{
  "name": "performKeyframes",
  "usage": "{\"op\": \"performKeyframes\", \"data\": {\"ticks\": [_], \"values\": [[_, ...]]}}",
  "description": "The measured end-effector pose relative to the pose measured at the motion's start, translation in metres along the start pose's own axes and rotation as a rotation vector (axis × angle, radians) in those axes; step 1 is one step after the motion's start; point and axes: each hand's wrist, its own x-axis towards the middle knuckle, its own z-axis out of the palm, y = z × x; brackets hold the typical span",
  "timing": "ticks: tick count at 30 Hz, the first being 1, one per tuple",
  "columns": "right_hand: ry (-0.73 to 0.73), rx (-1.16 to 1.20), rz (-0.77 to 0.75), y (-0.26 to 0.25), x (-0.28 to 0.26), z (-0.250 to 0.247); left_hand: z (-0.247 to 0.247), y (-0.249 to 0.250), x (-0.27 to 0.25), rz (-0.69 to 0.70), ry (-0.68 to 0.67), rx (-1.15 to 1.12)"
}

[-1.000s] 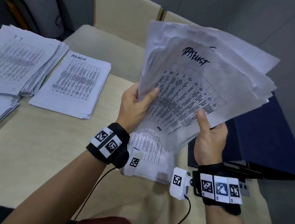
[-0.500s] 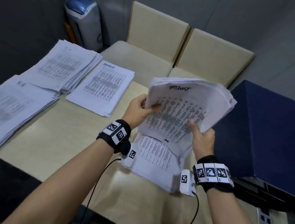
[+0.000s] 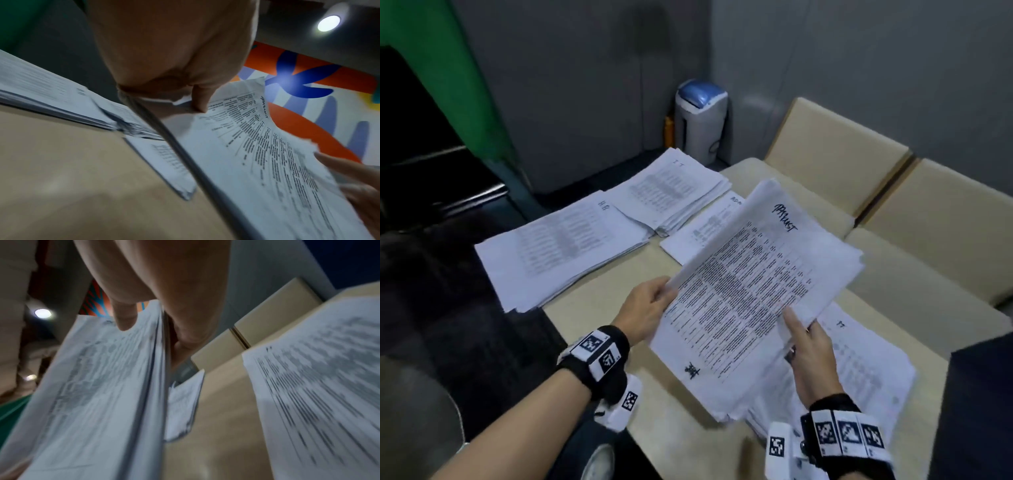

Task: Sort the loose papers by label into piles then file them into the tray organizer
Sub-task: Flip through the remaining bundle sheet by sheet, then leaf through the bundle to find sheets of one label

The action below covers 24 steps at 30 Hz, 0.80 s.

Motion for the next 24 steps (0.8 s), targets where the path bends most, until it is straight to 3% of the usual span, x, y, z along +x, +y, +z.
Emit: {"op": "performKeyframes", "data": {"ticks": [7,11,13,15,18,21,24], "values": [[-0.032,-0.244,0.387,0.097,-0.019,0.057,-0.120,-0.105,-0.014,-0.280,0.056,0.267],[0.020,-0.361,0.470,0.119,-0.036,0.071,-0.146,-0.132,-0.007,-0.363,0.034,0.532],[0.064,-0.388,0.481,0.123,-0.041,0.072,-0.146,-0.137,0.001,-0.370,0.075,0.512],[0.103,-0.389,0.477,0.121,-0.045,0.072,-0.141,-0.135,0.006,-0.279,0.190,0.528],[0.162,-0.369,0.426,0.109,-0.048,0.068,-0.120,-0.121,0.005,-0.007,0.303,0.632],[0.212,-0.304,0.363,0.097,-0.050,0.058,-0.081,-0.099,-0.002,0.200,0.092,0.713],[0.265,-0.228,0.330,0.085,-0.055,0.043,-0.040,-0.090,-0.007,0.229,-0.149,0.858]]}}
